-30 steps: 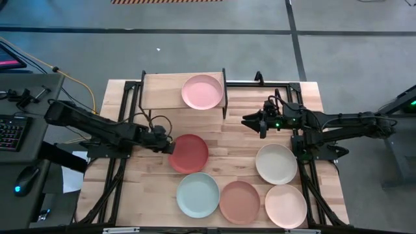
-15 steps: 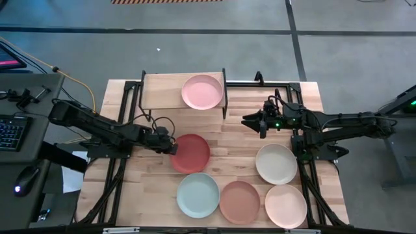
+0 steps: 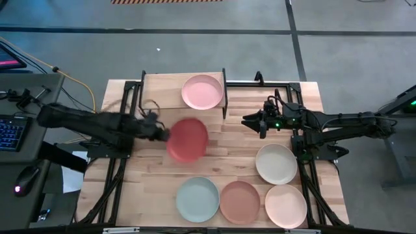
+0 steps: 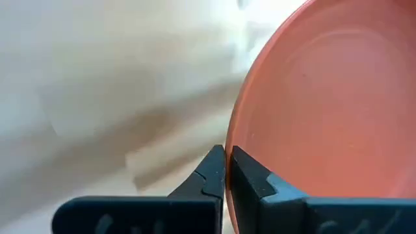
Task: Place and stack plates onto a shelf
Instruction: Put the orange plate on the shelf
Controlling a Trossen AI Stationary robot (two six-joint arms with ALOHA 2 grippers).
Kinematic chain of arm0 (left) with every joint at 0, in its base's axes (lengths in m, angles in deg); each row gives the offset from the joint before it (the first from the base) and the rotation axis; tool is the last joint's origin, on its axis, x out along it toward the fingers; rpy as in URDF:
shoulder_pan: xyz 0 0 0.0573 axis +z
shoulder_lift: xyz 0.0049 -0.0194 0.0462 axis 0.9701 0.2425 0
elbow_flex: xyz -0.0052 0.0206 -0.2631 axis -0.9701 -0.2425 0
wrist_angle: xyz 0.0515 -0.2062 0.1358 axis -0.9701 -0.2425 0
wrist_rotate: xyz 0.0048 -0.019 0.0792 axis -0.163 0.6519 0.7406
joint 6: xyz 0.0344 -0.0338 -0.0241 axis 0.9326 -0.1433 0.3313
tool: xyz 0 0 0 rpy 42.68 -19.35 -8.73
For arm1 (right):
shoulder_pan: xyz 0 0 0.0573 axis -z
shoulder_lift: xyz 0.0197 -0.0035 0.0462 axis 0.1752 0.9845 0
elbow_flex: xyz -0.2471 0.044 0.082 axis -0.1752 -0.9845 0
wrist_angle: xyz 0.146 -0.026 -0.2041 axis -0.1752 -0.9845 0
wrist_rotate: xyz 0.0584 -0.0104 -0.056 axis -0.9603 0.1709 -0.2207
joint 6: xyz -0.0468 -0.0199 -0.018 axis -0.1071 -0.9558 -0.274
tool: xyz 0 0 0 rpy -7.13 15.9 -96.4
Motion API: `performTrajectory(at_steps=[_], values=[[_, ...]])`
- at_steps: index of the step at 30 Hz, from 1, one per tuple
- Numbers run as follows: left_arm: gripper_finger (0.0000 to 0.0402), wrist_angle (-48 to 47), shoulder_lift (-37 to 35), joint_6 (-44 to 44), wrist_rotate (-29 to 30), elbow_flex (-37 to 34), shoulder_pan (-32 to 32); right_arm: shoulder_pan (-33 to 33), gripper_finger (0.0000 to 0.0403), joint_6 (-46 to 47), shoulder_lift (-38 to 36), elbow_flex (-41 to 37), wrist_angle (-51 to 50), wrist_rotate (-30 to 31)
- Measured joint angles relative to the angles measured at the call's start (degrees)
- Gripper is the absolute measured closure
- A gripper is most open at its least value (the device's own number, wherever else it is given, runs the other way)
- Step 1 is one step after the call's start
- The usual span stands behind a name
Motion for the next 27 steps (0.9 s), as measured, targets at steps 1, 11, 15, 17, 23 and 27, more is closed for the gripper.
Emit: performTrajectory(at_steps=[1, 11, 15, 17, 23, 27], values=[[0.0400, -4.1, -1.5, 0.8, 3.1, 2.9, 0.4, 0.0, 0.0231, 0.0, 0.0, 0.0, -0.1, 0.4], [0.0401, -40.1, -3.4, 2.4, 19.6, 20.5, 11.5, 0.0, 0.0231, 0.0, 0.0, 0.0, -2.1, 3.8], [0.0401, -42.7, -2.1, 1.7, 19.8, 19.9, 17.0, 0.0, 0.0231, 0.0, 0.0, 0.0, -3.3, 4.4], [0.0401, -42.2, -0.4, 3.4, 19.7, 19.9, 19.3, 0.0, 0.0231, 0.0, 0.0, 0.0, -3.6, 4.9], [0.0401, -42.4, 6.9, 11.2, 13.9, 21.5, 27.2, 0.0, 0.0231, 0.0, 0.0, 0.0, -3.7, 5.8], [0.0401, -41.9, 12.2, 19.4, 13.0, 25.7, 32.2, 0.0, 0.0231, 0.0, 0.0, 0.0, -3.8, 5.8]])
